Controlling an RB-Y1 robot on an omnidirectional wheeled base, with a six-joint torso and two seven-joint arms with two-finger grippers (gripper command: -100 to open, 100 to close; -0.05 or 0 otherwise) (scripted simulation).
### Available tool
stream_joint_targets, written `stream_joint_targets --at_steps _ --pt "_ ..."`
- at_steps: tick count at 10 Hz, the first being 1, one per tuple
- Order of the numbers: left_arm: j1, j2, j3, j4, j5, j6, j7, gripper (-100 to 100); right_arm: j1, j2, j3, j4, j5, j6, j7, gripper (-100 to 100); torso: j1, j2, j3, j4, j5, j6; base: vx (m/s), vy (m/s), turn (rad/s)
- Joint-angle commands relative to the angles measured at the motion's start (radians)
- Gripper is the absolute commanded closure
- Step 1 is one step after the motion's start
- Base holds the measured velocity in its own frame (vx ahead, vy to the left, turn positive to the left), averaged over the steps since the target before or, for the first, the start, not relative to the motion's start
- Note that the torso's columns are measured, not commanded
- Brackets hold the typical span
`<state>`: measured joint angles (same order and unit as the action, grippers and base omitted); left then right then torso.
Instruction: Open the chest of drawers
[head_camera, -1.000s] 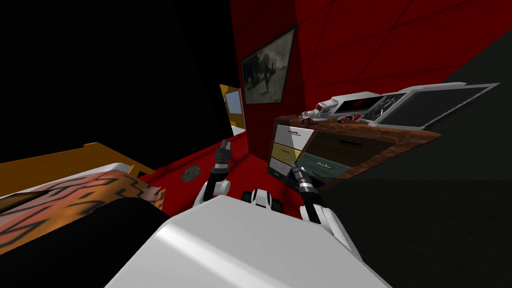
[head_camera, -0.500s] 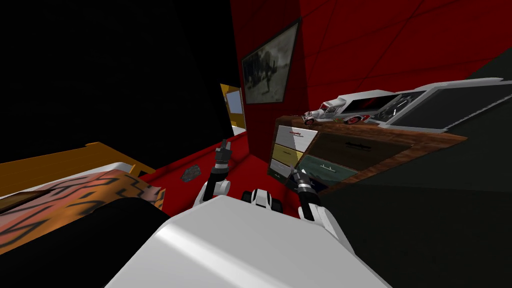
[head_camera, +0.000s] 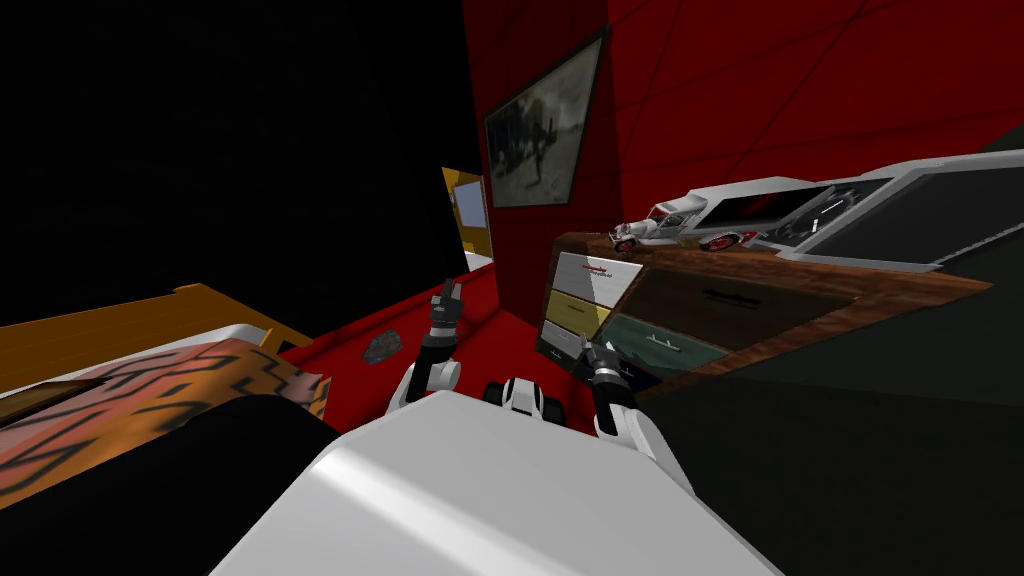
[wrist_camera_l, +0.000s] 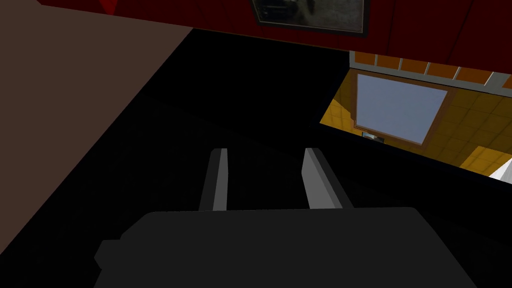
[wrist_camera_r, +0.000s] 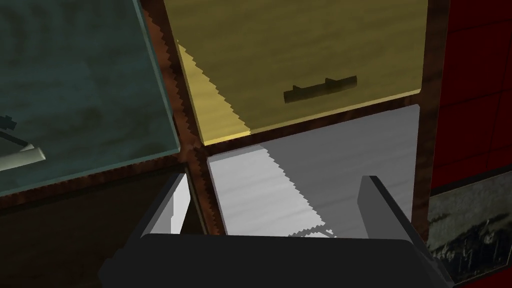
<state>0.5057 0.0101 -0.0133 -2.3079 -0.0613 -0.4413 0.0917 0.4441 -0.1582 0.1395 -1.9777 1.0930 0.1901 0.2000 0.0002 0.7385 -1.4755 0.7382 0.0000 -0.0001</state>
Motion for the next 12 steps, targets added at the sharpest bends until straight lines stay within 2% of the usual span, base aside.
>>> stream_joint_targets --at_steps 1,3,4,5,6,8,9,10,11,12 --pt "0.0 0.0 0.0 0.0 0.0 0.0 0.0 0 -0.009 -0.004 0.019 0.034 0.077 0.068 0.037 -100 0.0 0.0 0.0 0.0 0.0 0.0 0.06 0.006 0.05" --pt "0.0 0.0 0.0 0.0 0.0 0.0 0.0 0 -0.009 -0.004 0.019 0.034 0.118 0.068 0.037 -100 0.0 -0.001 -0.001 0.0 0.0 0.0 0.037 0.001 0.008" --pt "0.0 0.0 0.0 0.0 0.0 0.0 0.0 0 -0.016 -0.002 0.028 0.061 0.151 0.107 0.06 -100 0.0 0.001 0.0 0.0 0.0 0.0 0.045 0.002 0.038" --pt "0.0 0.0 0.0 0.0 0.0 0.0 0.0 0 -0.016 -0.002 0.028 0.061 0.183 0.107 0.06 -100 0.0 0.0 0.0 0.0 0.0 0.0 0.047 0.0 0.025" --pt "0.0 0.0 0.0 0.0 0.0 0.0 0.0 0 -0.022 -0.001 0.037 0.089 0.214 0.145 0.082 -100 0.0 -0.001 -0.001 0.0 0.0 0.0 0.053 0.009 0.045" --pt "0.0 0.0 0.0 0.0 0.0 0.0 0.0 0 -0.022 -0.001 0.037 0.089 0.258 0.145 0.082 -100 0.0 -0.001 -0.001 0.0 0.0 0.0 0.036 -0.001 0.009" --pt "0.0 0.0 0.0 0.0 0.0 0.0 0.0 0 -0.029 -0.001 0.046 0.116 0.295 0.183 0.104 -100 -0.001 0.001 0.0 0.0 0.0 0.0 0.037 -0.004 0.04" --pt "0.0 0.0 0.0 0.0 0.0 0.0 0.0 0 -0.029 -0.001 0.046 0.116 0.326 0.183 0.104 -100 -0.001 0.0 0.0 0.0 0.0 0.0 0.044 -0.002 0.023" --pt "0.0 0.0 0.0 0.0 0.0 0.0 0.0 0 -0.035 -0.002 0.054 0.144 0.361 0.22 0.125 -100 0.0 -0.001 -0.001 0.0 0.0 0.0 0.069 0.009 0.042" --pt "0.0 0.0 0.0 0.0 0.0 0.0 0.0 0 -0.035 -0.002 0.054 0.144 0.393 0.22 0.125 -100 0.001 -0.002 -0.001 -0.001 0.0 0.0 0.052 0.004 0.019"
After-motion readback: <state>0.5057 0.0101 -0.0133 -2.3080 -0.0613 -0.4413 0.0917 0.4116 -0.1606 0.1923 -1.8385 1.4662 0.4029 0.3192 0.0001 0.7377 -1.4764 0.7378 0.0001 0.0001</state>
